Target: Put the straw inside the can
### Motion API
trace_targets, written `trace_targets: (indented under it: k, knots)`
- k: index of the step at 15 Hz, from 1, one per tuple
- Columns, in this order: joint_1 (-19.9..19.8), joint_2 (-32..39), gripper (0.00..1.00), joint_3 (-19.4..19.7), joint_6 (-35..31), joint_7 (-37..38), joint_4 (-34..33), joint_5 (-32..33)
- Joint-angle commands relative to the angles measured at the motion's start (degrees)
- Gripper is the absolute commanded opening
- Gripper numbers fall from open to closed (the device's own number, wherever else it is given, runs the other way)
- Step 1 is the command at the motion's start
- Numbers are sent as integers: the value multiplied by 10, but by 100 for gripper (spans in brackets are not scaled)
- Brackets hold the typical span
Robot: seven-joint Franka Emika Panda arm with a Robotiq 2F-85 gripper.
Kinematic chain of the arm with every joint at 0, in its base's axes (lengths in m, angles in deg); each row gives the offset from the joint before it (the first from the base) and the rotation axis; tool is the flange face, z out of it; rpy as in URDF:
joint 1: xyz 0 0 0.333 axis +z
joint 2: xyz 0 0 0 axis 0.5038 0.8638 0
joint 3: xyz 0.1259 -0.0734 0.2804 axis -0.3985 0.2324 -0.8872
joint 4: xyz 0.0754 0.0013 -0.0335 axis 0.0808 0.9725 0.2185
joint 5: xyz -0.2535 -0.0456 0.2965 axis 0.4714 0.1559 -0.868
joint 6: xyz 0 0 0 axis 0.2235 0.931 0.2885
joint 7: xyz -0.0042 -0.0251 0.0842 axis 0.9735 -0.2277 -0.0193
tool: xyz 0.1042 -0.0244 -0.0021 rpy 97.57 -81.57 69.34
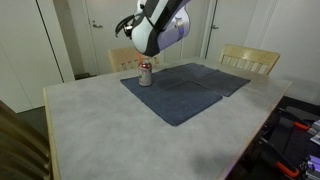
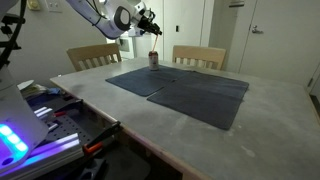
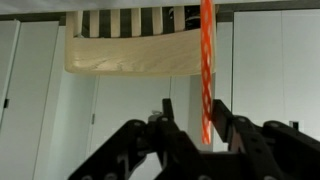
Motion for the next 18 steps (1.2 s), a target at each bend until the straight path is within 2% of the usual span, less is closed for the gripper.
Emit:
trace_targets:
  k: [1,4,11,12,18]
  knots:
    - [12,11,77,20,26,3,-4,-4]
    - [24,12,98,37,46,3,-2,-4]
    - [86,-7,100,120,169,10,22,2]
    - [85,-27,100,121,183,45,28,54]
    - [99,-111,100,115,271,101,31,162]
